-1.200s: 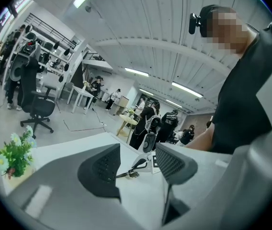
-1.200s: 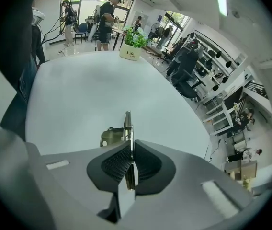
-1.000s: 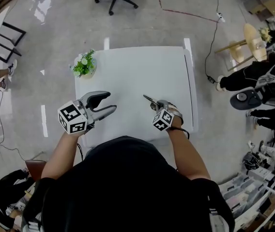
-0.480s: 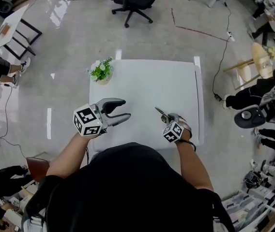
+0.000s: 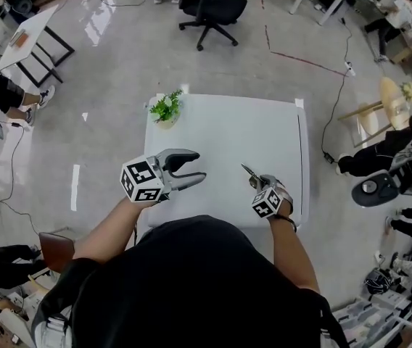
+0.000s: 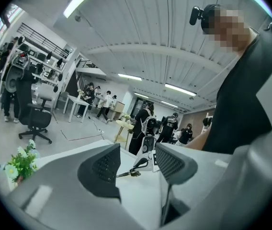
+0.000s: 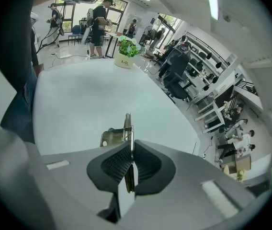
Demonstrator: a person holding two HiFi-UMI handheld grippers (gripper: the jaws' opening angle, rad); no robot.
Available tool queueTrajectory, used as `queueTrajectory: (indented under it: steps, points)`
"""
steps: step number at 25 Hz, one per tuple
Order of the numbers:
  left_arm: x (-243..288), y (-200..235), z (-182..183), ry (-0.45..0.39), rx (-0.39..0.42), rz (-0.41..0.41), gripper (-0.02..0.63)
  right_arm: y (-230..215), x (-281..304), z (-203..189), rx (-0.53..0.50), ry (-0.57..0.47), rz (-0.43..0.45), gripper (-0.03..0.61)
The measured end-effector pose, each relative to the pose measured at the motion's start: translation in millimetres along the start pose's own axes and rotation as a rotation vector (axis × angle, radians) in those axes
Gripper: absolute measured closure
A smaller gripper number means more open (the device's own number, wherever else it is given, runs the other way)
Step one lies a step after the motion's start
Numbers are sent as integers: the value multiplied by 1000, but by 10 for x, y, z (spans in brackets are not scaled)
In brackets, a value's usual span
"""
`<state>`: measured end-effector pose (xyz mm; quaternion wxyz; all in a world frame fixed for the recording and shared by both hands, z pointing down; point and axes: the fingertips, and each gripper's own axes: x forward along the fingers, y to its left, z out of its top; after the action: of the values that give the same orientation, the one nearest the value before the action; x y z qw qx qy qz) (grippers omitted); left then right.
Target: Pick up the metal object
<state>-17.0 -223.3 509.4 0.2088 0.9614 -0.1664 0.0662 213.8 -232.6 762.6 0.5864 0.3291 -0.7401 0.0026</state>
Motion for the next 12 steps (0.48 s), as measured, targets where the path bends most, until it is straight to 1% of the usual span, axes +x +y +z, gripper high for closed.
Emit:
queueTrajectory:
  steps: [4, 12]
  points:
    - [-160, -58, 18, -3, 13, -7, 385, 47, -121, 110, 24, -11, -21, 546]
    - [-253, -269, -25, -18, 24, -54, 385, 107, -451, 23, 101, -17, -67, 546]
